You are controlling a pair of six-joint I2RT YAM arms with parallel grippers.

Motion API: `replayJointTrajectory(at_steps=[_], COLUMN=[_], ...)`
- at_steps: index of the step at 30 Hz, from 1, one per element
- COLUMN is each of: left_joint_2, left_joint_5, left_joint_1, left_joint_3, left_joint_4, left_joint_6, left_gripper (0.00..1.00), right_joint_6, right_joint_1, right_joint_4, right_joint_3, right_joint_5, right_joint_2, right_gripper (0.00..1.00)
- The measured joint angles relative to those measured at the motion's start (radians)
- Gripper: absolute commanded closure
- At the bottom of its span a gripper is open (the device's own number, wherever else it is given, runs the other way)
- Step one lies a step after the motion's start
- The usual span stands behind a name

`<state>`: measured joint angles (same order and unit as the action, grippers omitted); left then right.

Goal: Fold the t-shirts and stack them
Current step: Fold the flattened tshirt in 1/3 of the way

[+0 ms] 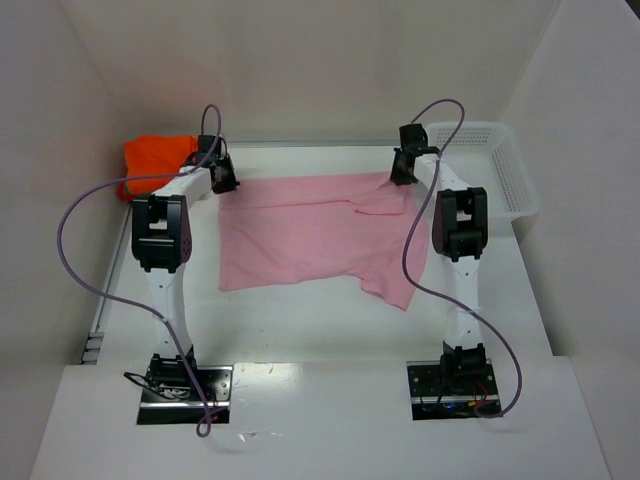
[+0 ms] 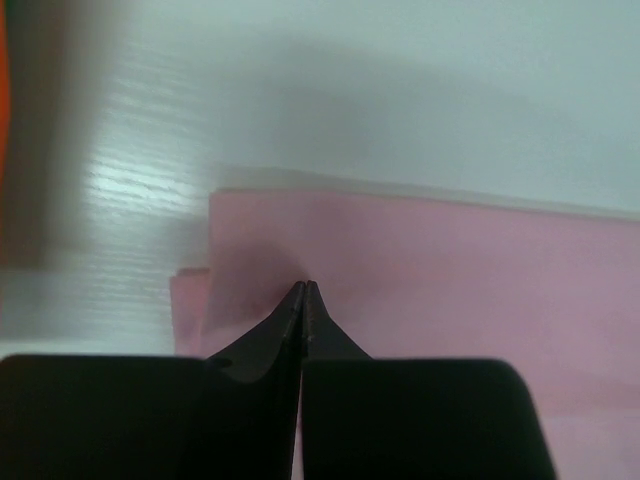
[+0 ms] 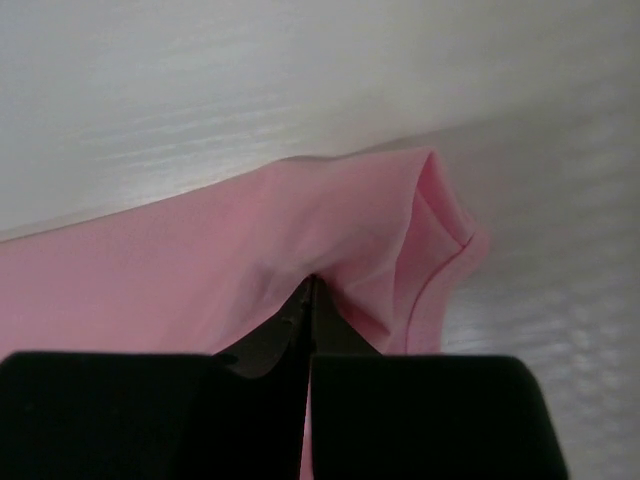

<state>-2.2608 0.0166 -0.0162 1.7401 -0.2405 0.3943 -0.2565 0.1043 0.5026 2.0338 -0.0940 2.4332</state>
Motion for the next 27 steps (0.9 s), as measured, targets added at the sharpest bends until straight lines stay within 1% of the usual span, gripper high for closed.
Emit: replayJointTrajectory(at_steps=[5,7,11,17,20,23,26,27], left_joint_2=[-0.086,-0.119,-0.166,-0.228,-0.292,-0.376,-0.479,-0.496], left_joint_5=[-0.063,-0.09,-0.14,-0.165,-0.166,-0.164,-0.165,-0.165], left_joint_1=[0.001,0.0,-0.005,-0.008,-0.009,-0.014,-0.017,-0.018], left_joint_3=[0.161,0.219,0.306,0.426,0.542,0.697,0.892,0.923], left_joint_4=[-0.115,-0.161,-0.239,-0.314,-0.36,-0.41,-0.48,-0.495], left_joint_6=[0.03,0.035,0.052,0.055,0.052,0.049,0.047,0.047], left_gripper=[1.0,1.0,1.0,1.0,1.0,1.0,1.0,1.0], right_joint_6=[0.013,0.015,0.016,0.016,0.019,0.02,0.019,0.018], right_joint_1=[0.001,0.001,0.001,0.003,0.005,0.009,0.017,0.02], right_joint_4=[0.012,0.016,0.032,0.043,0.044,0.045,0.043,0.039], right_joint_3=[0.038,0.052,0.068,0.088,0.088,0.088,0.081,0.07], right_joint_5=[-0.038,-0.043,-0.05,-0.05,-0.051,-0.056,-0.066,-0.069], right_joint_2=[0.021,0.029,0.037,0.047,0.047,0.047,0.045,0.04], right_gripper=[0.97,0.94,0.94,0.94,0.93,0.93,0.93,0.93])
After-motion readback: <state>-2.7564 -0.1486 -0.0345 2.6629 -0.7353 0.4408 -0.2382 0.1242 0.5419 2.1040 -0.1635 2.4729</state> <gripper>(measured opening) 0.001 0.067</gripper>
